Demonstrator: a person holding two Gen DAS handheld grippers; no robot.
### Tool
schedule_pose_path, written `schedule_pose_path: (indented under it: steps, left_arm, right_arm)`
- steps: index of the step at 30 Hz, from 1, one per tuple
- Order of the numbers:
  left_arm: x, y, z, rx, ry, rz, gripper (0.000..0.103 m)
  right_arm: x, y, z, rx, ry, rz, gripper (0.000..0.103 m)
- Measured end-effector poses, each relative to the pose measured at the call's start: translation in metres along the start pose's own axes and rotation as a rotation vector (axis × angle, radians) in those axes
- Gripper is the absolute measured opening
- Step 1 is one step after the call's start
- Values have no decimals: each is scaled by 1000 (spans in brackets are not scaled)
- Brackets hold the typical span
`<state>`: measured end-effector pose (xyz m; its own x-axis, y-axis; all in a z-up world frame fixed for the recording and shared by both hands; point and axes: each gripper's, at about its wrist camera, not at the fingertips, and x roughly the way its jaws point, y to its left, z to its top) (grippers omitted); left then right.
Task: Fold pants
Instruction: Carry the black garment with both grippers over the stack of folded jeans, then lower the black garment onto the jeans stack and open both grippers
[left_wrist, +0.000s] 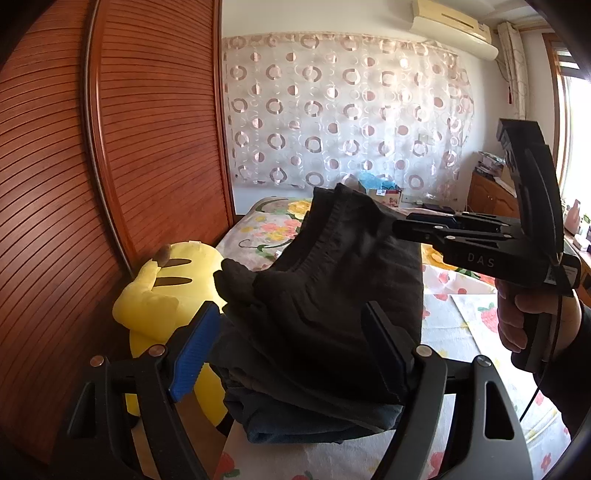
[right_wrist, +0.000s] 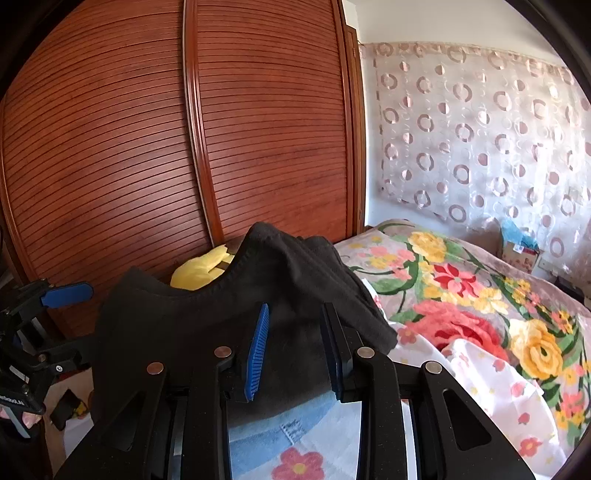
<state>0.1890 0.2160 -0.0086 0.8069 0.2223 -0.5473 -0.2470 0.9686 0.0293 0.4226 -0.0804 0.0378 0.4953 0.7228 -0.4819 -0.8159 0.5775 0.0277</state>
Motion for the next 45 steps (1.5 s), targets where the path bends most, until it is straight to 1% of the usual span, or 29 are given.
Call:
schedule_pose_path:
  steps: [8, 17, 19, 21, 28, 35, 37, 39, 42, 45]
  left_arm:
    - [-2, 0, -2, 7, -4, -23, 80]
    - [-4, -1, -1, 20, -20, -24, 79]
    - [-5, 0, -1, 19, -21, -23, 79]
    - [-4, 0, -2, 17, -18, -23, 80]
    - [-3, -3, -2, 19, -8, -24, 79]
    - [-7, -9, 0, 24, -10, -28, 79]
    - [-8, -12, 1, 31, -14, -31, 79]
    - [-11, -18, 1, 38, -19, -38, 79]
    - [-13, -28, 2, 50, -24, -54, 80]
    - [-16, -38, 2, 64, -26, -71, 79]
  right_arm:
    - [-3, 16, -2, -15, 20, -33, 30]
    - [-13, 27, -7, -30, 3, -43, 30]
    - [-15, 28, -9, -32, 2, -47, 32]
    - [-16, 29, -10, -30, -1, -50, 37]
    - [-23, 27, -14, -18, -4, -56, 40]
    - [-33, 27, -17, -10, -6, -77, 46]
    - [-38, 26, -19, -3, -7, -82, 48]
    - [-45, 26, -22, 4, -10, -91, 52]
    - [-56, 24, -27, 24, -14, -108, 56]
    - [-70, 23, -33, 43, -18, -131, 58]
